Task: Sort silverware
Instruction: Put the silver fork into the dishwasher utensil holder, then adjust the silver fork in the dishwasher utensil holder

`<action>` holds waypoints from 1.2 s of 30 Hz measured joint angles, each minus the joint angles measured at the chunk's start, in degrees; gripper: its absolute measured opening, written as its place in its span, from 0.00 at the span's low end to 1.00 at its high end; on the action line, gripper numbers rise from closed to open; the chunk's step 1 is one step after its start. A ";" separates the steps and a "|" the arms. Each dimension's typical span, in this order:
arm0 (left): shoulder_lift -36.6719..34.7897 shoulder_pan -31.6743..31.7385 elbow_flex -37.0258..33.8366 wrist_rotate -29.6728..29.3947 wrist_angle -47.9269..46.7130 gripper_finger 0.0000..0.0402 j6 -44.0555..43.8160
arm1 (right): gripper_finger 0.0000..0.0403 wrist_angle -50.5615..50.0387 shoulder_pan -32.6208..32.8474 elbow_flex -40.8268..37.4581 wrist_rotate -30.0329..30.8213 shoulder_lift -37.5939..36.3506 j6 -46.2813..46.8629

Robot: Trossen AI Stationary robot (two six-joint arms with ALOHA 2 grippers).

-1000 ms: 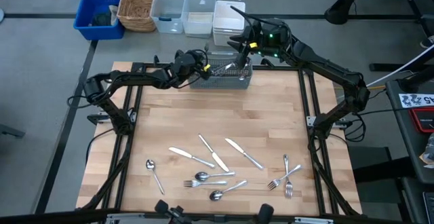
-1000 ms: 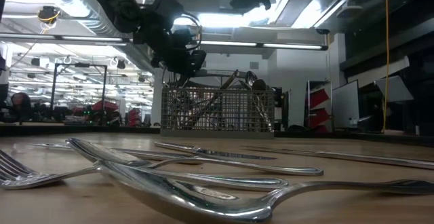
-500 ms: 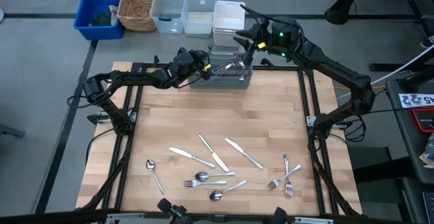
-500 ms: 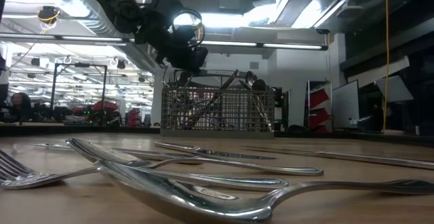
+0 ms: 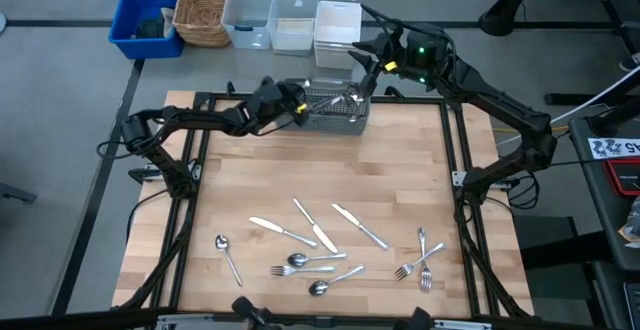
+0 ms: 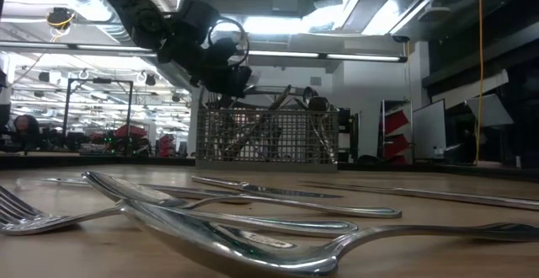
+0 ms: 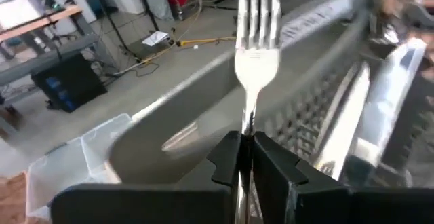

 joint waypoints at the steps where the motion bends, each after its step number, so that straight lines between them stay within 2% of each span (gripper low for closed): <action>1: 0.02 -0.21 -0.05 0.00 -0.14 0.08 1.59 | 0.24 0.01 0.00 0.00 0.00 0.00 -0.01; 7: 0.18 -1.81 -0.15 -0.02 -0.69 0.15 8.51 | 0.24 0.02 0.00 0.00 0.13 0.02 0.01; 18: 0.46 -2.59 -0.38 -0.20 -1.58 0.36 0.79 | 0.24 -0.17 0.15 0.00 0.13 0.04 0.06; 36: -0.09 -3.75 -0.29 -0.18 -0.64 0.38 -0.72 | 0.24 -4.76 0.13 0.00 0.13 0.07 0.21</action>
